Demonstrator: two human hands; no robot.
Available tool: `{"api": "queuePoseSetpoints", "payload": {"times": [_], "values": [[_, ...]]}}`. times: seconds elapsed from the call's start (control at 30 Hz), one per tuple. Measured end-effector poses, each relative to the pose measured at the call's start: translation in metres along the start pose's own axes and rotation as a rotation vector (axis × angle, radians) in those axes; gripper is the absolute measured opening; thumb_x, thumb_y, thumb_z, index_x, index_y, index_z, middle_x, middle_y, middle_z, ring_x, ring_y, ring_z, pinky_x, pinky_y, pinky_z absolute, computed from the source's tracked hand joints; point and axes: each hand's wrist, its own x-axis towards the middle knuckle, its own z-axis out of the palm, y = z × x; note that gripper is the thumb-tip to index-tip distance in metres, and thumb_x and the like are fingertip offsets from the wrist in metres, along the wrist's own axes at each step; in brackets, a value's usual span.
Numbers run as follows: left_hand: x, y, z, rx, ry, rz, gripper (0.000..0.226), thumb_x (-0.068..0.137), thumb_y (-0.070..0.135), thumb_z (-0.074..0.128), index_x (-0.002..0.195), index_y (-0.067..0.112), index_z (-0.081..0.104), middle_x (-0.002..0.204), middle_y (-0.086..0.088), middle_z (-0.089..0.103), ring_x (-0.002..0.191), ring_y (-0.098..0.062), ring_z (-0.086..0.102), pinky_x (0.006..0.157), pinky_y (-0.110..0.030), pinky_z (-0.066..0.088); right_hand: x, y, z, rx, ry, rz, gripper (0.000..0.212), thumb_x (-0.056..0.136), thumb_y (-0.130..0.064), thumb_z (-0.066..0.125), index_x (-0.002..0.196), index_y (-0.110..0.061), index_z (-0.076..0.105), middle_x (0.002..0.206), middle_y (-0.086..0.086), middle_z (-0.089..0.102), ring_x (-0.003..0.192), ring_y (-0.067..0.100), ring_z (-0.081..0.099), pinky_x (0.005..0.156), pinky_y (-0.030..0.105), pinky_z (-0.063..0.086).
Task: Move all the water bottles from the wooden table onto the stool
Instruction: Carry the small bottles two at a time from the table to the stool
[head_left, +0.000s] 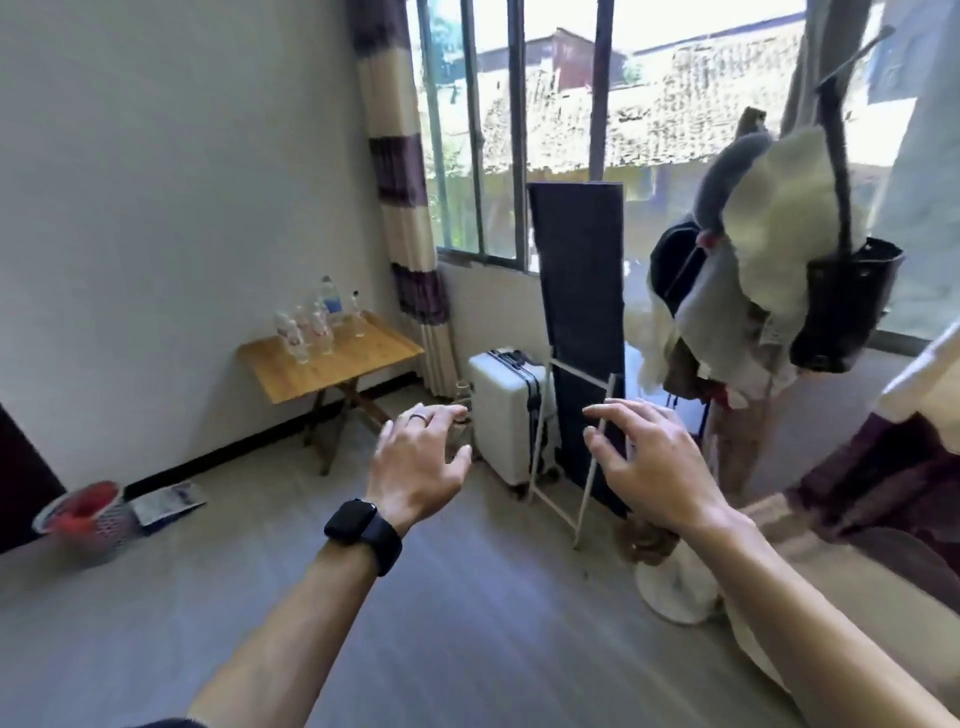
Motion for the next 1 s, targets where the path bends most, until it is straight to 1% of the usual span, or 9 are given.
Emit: {"api": "queuePoseSetpoints", "payload": {"times": [0.13, 0.23, 0.37, 0.43, 0.53, 0.67, 0.77, 0.9, 1.0], "values": [[0.059, -0.067, -0.023, 0.024, 0.076, -0.101, 0.049, 0.091, 0.039, 0.061, 0.138, 0.028, 0.055, 0.136, 0.000, 0.060, 0.128, -0.022, 0.051, 0.111, -0.040, 0.038, 0.085, -0.025, 0.060, 0.056, -0.042, -0.108, 0.034, 0.094, -0.043, 0.060, 0.127, -0.036, 0.064, 0.134, -0.010, 0.060, 0.135, 0.016, 0.038, 0.111, 0.024, 0.027], [0.106, -0.114, -0.031, 0.046, 0.108, -0.181, 0.048, 0.090, 0.036, 0.064, 0.136, 0.027, 0.056, 0.136, -0.003, 0.059, 0.130, -0.024, 0.050, 0.112, -0.039, 0.037, 0.153, -0.035, 0.102, 0.067, -0.076, -0.191, 0.036, 0.094, -0.043, 0.059, 0.129, -0.036, 0.062, 0.136, -0.011, 0.058, 0.137, 0.015, 0.036, 0.113, 0.025, 0.026], [0.167, -0.167, -0.036, 0.090, 0.105, -0.297, 0.048, 0.091, 0.036, 0.064, 0.137, 0.029, 0.055, 0.140, -0.002, 0.057, 0.132, -0.024, 0.049, 0.112, -0.036, 0.037, 0.250, -0.043, 0.148, 0.091, -0.110, -0.231, 0.040, 0.094, -0.048, 0.056, 0.133, -0.037, 0.058, 0.139, -0.011, 0.056, 0.138, 0.016, 0.034, 0.113, 0.030, 0.029], [0.192, -0.192, -0.036, 0.092, 0.119, -0.349, 0.048, 0.092, 0.036, 0.063, 0.138, 0.029, 0.054, 0.141, -0.001, 0.056, 0.133, -0.023, 0.048, 0.111, -0.035, 0.037, 0.294, -0.049, 0.171, 0.092, -0.125, -0.253, 0.041, 0.095, -0.049, 0.055, 0.134, -0.038, 0.056, 0.139, -0.013, 0.056, 0.138, 0.015, 0.033, 0.109, 0.029, 0.032], [0.222, -0.230, -0.032, 0.122, 0.136, -0.389, 0.047, 0.091, 0.035, 0.064, 0.137, 0.029, 0.054, 0.140, 0.002, 0.058, 0.130, -0.023, 0.050, 0.108, -0.032, 0.038, 0.350, -0.059, 0.209, 0.068, -0.166, -0.282, 0.043, 0.095, -0.050, 0.053, 0.137, -0.038, 0.054, 0.140, -0.015, 0.054, 0.137, 0.012, 0.032, 0.100, 0.022, 0.028], [0.267, -0.290, -0.021, 0.102, 0.182, -0.455, 0.044, 0.092, 0.032, 0.063, 0.136, 0.029, 0.056, 0.139, 0.003, 0.058, 0.130, -0.020, 0.050, 0.107, -0.033, 0.041, 0.421, -0.070, 0.266, 0.058, -0.235, -0.340, 0.043, 0.094, -0.053, 0.052, 0.136, -0.040, 0.054, 0.141, -0.013, 0.053, 0.137, 0.017, 0.032, 0.108, 0.027, 0.030], [0.304, -0.333, -0.009, 0.085, 0.204, -0.466, 0.043, 0.093, 0.029, 0.063, 0.136, 0.027, 0.057, 0.138, 0.002, 0.058, 0.130, -0.020, 0.049, 0.108, -0.031, 0.040, 0.473, -0.084, 0.309, 0.037, -0.264, -0.381, 0.042, 0.094, -0.057, 0.047, 0.133, -0.042, 0.056, 0.142, -0.013, 0.053, 0.138, 0.018, 0.032, 0.112, 0.032, 0.031], [0.360, -0.396, 0.008, 0.069, 0.213, -0.468, 0.044, 0.093, 0.029, 0.063, 0.136, 0.026, 0.057, 0.134, -0.001, 0.060, 0.128, -0.022, 0.051, 0.108, -0.031, 0.039, 0.537, -0.108, 0.366, 0.018, -0.291, -0.402, 0.041, 0.095, -0.058, 0.046, 0.132, -0.043, 0.057, 0.144, -0.012, 0.052, 0.140, 0.020, 0.030, 0.113, 0.036, 0.031], [0.408, -0.445, 0.013, 0.058, 0.208, -0.471, 0.044, 0.093, 0.031, 0.062, 0.137, 0.028, 0.056, 0.136, 0.000, 0.059, 0.128, -0.022, 0.051, 0.108, -0.031, 0.040, 0.586, -0.130, 0.405, 0.010, -0.318, -0.401, 0.045, 0.095, -0.060, 0.044, 0.136, -0.045, 0.051, 0.146, -0.012, 0.050, 0.141, 0.021, 0.029, 0.114, 0.038, 0.033]]}}
